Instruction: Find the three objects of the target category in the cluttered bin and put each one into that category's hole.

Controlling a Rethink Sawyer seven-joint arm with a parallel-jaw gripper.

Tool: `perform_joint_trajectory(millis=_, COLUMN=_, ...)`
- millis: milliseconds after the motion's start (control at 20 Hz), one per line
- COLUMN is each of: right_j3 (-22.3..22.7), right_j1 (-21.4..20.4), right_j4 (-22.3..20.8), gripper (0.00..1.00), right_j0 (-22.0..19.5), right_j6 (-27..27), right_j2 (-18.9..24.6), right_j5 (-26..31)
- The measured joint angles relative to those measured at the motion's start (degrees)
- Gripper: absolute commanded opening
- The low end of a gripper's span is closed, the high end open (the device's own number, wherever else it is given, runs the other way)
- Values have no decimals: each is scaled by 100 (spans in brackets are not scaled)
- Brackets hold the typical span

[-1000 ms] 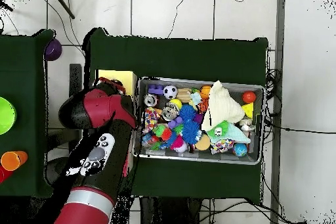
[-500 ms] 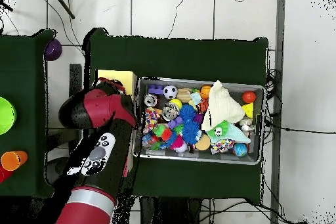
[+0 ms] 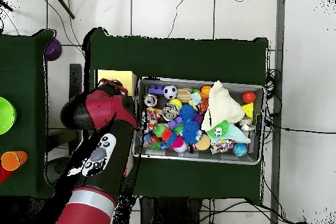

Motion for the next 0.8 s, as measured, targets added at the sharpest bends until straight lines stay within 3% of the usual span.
perform_joint_trajectory(millis=800, right_j3=-2, right_j1=-42, right_j4=33, gripper=100, right_j0=-1, right_j6=1, right_j2=16, right_j5=195)
